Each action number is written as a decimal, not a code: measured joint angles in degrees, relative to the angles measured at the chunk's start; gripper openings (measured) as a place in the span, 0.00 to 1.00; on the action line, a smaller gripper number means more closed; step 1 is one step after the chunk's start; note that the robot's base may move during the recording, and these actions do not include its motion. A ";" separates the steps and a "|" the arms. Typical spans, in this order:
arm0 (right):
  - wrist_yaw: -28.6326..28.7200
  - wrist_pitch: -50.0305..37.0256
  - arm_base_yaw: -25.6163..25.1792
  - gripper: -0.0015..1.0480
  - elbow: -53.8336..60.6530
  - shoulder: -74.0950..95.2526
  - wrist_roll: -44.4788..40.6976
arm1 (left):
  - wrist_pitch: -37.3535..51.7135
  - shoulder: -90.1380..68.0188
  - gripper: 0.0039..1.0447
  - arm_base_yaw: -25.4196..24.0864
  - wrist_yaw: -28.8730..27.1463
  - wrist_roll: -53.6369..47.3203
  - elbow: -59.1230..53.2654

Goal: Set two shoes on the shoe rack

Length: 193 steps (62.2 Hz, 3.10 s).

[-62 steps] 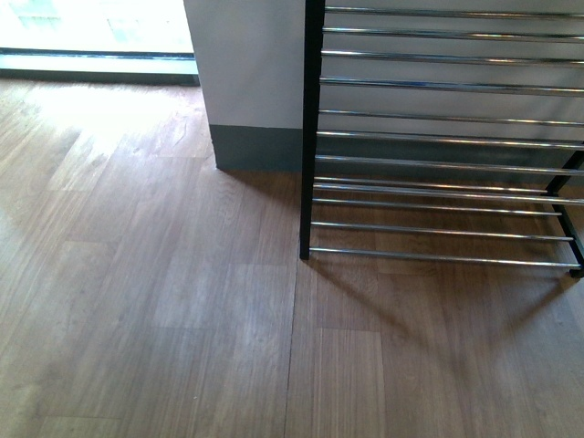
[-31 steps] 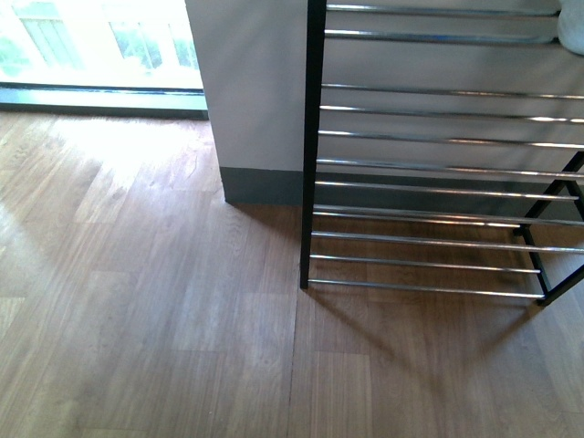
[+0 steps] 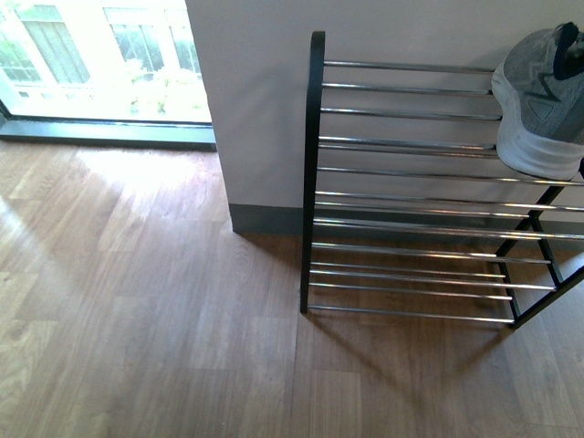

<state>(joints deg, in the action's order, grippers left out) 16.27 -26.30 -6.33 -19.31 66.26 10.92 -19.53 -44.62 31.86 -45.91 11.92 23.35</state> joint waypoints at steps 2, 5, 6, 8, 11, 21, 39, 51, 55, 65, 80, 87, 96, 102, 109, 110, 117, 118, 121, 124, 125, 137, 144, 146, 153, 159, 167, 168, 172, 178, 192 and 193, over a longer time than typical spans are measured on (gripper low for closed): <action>0.02 0.00 0.00 0.02 -0.02 0.00 0.00 | 0.00 0.00 0.01 0.00 -0.02 0.00 0.00; 0.02 0.00 0.00 0.02 -0.02 0.00 0.02 | 0.02 0.00 0.01 0.00 -0.02 0.00 0.00; -0.02 0.00 0.00 0.02 0.00 0.00 0.02 | 0.00 0.00 0.01 0.00 -0.02 0.00 0.00; 0.02 0.00 0.00 0.02 0.00 0.00 0.02 | 0.00 0.00 0.01 0.00 0.00 0.00 0.00; 1.05 -0.72 -0.11 0.02 0.09 0.22 -0.37 | 0.00 0.00 0.01 0.00 -0.02 0.00 0.00; 8.96 -11.74 4.76 0.02 -2.27 6.58 -2.99 | 0.00 0.00 0.01 0.00 0.04 0.00 0.00; -8.39 0.98 19.98 0.02 -21.24 24.50 -1.49 | 0.00 0.00 0.01 0.02 0.00 0.00 0.00; -19.52 8.76 24.02 0.02 -38.29 41.68 -0.96 | 0.00 0.00 0.01 0.00 -0.02 0.00 0.00; -21.22 10.51 24.28 0.02 -42.12 45.42 -1.03 | 0.00 0.00 0.01 0.00 0.00 0.00 0.00; -25.24 14.86 23.78 0.02 -51.12 54.34 -1.29 | 0.00 0.00 0.01 0.00 0.00 0.00 0.00; -31.04 18.67 20.98 0.02 -62.05 64.39 -3.17 | 0.00 0.00 0.01 0.00 0.00 0.00 0.00; -34.01 19.30 19.34 0.02 -65.94 67.65 -5.01 | 0.00 0.00 0.01 0.00 0.00 0.00 0.00; -36.98 19.71 17.64 0.02 -69.42 69.90 -8.07 | 0.00 0.00 0.01 0.00 0.00 0.00 0.00; -38.16 19.12 16.85 0.02 -70.10 70.38 -10.40 | 0.00 0.00 0.01 0.00 0.00 0.00 0.00; -38.77 17.29 16.04 0.02 -69.99 70.64 -14.45 | 0.00 0.00 0.01 0.00 0.00 0.00 0.00; -38.77 16.90 15.89 0.02 -69.88 70.64 -15.28 | 0.00 0.00 0.01 0.00 0.00 0.00 0.00; -38.66 15.63 15.04 0.02 -69.18 70.64 -19.30 | 0.00 0.00 0.01 0.00 0.00 0.00 0.00; -38.64 15.58 14.91 0.02 -69.11 70.64 -19.67 | 0.00 0.00 0.01 0.00 0.00 0.00 0.00; -38.53 15.72 14.78 0.02 -69.07 70.64 -19.98 | 0.00 0.00 0.01 0.00 0.00 0.00 0.00; -38.51 15.69 14.69 0.02 -68.98 70.64 -20.41 | 0.00 0.00 0.01 0.00 0.00 0.00 0.00; -38.47 15.69 14.67 0.02 -68.96 70.64 -20.65 | 0.00 0.00 0.01 0.00 0.00 0.00 0.00; -37.31 15.17 14.64 0.04 -67.84 70.18 -21.20 | 0.00 0.00 0.01 0.00 0.00 0.00 0.00; -35.93 14.84 14.64 0.20 -66.36 69.05 -21.16 | 0.00 0.00 0.01 0.02 0.00 0.00 0.00; -35.60 14.64 14.67 0.24 -65.94 68.74 -21.07 | 0.00 0.00 0.01 0.00 0.00 0.00 0.00; -33.79 13.57 14.86 0.40 -63.25 66.25 -20.52 | 0.00 0.00 0.01 0.00 0.00 0.00 0.00; -31.69 12.15 15.08 0.55 -60.13 62.71 -19.43 | 0.00 0.00 0.01 0.00 0.00 0.00 0.00; -28.09 10.54 15.28 0.76 -55.32 56.52 -17.79 | 0.00 0.00 0.01 0.00 0.00 0.00 0.00; -27.80 10.40 15.28 0.77 -54.86 55.95 -17.68 | 0.00 0.00 0.01 0.02 0.00 0.00 0.00; -25.66 9.42 15.34 0.87 -52.00 52.63 -16.76 | 0.00 0.00 0.01 0.00 0.00 0.00 0.00; -22.80 7.91 15.43 0.92 -47.65 47.95 -15.80 | 0.00 0.00 0.01 0.00 0.00 0.00 0.00; -12.24 3.56 14.62 0.91 -33.86 33.22 -13.46 | 0.02 0.00 0.01 0.00 0.00 0.00 0.00; -11.28 3.13 14.38 0.91 -32.41 31.58 -13.42 | 0.00 0.00 0.01 0.00 0.00 0.00 0.00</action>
<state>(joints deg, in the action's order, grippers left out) 4.99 -23.18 8.05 -51.72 97.84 -2.50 -19.53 -44.62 31.86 -45.91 11.92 23.35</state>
